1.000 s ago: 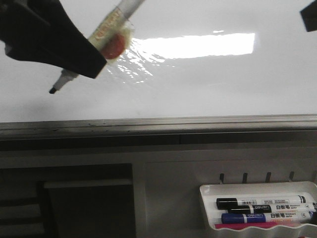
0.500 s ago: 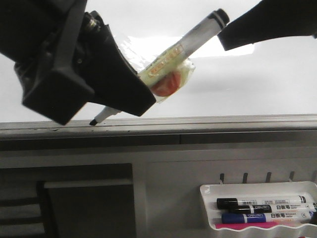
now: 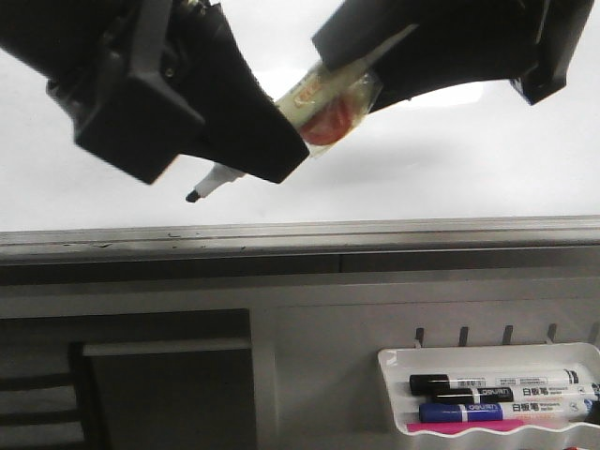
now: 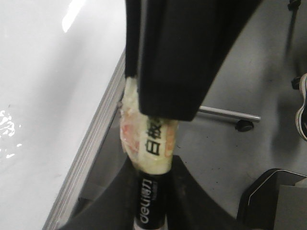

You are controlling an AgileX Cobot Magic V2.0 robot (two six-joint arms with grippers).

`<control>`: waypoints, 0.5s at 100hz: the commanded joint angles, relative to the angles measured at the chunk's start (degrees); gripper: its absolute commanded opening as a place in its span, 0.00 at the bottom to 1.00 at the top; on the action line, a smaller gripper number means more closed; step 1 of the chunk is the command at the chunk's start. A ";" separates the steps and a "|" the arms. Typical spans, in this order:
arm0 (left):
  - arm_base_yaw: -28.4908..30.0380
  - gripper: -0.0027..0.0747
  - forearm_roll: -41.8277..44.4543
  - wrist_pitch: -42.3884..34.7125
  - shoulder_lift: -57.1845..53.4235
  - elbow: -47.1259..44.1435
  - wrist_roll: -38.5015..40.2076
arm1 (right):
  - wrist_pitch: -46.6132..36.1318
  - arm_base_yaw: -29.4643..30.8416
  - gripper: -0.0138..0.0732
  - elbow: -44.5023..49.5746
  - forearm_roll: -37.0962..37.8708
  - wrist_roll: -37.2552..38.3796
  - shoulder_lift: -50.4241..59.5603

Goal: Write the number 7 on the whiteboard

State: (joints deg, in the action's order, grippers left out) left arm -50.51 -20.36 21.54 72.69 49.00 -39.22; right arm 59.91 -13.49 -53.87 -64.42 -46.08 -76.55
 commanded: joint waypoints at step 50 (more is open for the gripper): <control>1.80 0.72 -4.17 -3.29 -4.39 3.38 0.96 | -1.08 -0.01 0.09 -1.71 -2.88 -3.51 2.70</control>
State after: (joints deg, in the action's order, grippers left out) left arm -50.07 -22.09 22.15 71.66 50.29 -38.99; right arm 60.16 -13.49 -53.96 -64.39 -48.68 -76.55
